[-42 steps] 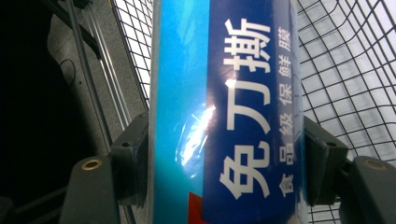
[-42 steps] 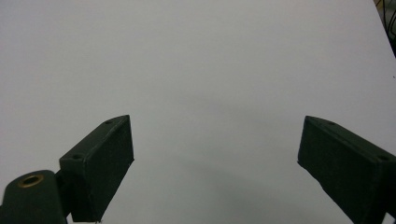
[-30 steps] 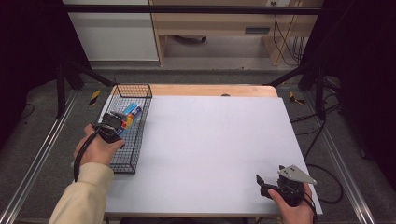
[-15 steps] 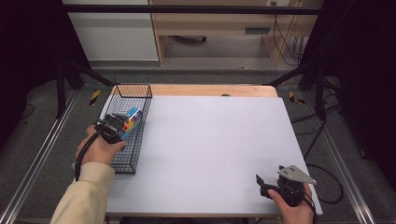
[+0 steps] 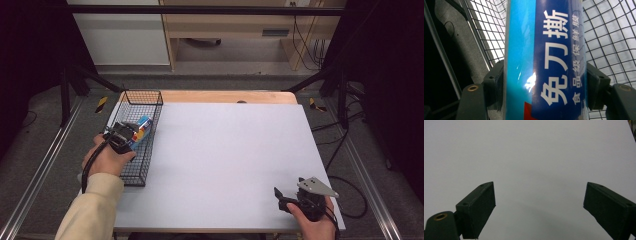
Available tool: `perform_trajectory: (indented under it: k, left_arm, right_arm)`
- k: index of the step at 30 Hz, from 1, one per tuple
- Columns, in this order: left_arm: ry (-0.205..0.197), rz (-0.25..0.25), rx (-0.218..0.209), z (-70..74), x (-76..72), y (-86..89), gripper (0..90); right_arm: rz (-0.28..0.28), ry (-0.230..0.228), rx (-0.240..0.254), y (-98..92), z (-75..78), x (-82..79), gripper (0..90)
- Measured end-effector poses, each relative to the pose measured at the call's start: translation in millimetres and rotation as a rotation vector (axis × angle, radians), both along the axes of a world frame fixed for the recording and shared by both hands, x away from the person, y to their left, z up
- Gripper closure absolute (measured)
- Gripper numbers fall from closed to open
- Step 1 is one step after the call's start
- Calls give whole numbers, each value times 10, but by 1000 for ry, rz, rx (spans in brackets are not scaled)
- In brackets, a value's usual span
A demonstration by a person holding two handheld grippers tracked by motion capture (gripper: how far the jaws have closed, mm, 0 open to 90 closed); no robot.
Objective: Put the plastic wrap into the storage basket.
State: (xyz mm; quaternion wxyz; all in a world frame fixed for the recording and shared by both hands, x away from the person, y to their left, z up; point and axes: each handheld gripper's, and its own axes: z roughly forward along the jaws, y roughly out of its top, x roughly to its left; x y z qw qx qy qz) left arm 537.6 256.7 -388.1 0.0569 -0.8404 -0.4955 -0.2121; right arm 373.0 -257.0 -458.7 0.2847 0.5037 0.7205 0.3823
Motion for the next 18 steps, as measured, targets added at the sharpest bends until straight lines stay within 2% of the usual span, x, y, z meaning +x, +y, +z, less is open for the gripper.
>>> perform_trajectory:
  k: [4,18]
  left_arm:
    - [3,6,-4,-8,1,-4,317]
    - [26,-3,27,-27,18,-32,317]
  right_arm:
    - [0,2,0,-1,0,1,108]
    - [1,2,0,-1,-1,0,108]
